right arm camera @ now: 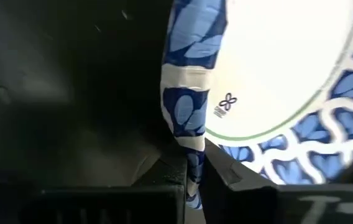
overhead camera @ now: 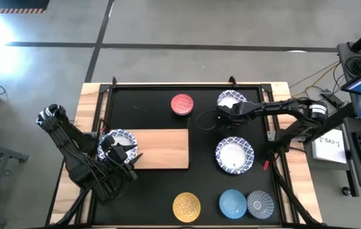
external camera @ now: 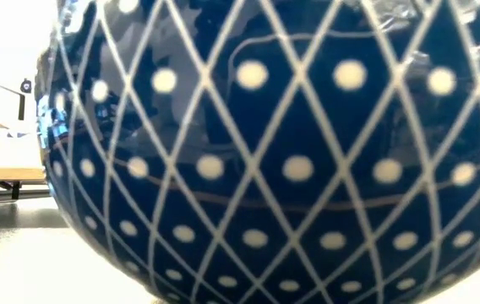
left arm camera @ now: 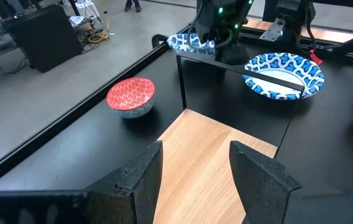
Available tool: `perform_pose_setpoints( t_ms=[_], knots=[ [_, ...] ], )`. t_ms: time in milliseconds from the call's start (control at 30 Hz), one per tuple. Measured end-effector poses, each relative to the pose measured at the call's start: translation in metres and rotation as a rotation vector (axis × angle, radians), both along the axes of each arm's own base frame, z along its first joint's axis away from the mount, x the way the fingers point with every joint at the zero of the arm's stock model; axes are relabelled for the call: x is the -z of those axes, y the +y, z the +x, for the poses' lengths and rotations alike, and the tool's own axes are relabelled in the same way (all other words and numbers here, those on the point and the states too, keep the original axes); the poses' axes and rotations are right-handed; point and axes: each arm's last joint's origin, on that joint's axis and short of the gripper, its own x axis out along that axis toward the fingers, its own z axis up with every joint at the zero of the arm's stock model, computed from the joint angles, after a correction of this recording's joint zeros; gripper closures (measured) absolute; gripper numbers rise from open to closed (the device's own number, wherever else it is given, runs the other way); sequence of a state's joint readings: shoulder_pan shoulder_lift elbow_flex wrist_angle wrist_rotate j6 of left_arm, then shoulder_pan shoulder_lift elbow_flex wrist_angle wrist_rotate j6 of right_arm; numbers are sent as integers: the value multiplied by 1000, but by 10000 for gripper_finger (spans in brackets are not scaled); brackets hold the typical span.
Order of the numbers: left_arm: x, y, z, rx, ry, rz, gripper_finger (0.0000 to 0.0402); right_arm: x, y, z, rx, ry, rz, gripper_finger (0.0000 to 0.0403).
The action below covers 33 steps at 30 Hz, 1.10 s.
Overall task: Place and stack bowls onto a shelf
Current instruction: Stack the blue patterned bowl on top of the blue patterned bowl on the shelf
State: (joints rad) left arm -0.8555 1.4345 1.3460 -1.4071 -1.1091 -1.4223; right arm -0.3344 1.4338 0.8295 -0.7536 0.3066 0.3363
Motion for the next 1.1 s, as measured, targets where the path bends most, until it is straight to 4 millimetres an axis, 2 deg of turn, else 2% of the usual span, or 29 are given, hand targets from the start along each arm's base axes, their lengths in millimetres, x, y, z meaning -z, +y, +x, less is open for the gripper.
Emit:
perform_pose_setpoints(
  t_ms=[200, 433, 567, 767, 933, 1100],
  knots=[
    [0, 0, 0, 21, 27, 32, 232, -32, 4, -9, -17, -133, -23, 394],
    [0, 0, 0, 66, 84, 104, 232, -91, 10, -17, -142, -359, -70, 394],
    [0, 0, 0, 76, 95, 121, 232, -126, 20, -18, -316, -469, -85, 394],
    [0, 0, 0, 114, 140, 185, 232, -170, 47, -5, -651, -638, 11, 394],
    [-1, 0, 0, 121, 136, 227, 232, -189, 76, 13, -831, -680, 74, 394],
    [-3, 0, 1, 115, 97, 273, 232, -182, 106, 31, -952, -569, 158, 394]
  ],
)
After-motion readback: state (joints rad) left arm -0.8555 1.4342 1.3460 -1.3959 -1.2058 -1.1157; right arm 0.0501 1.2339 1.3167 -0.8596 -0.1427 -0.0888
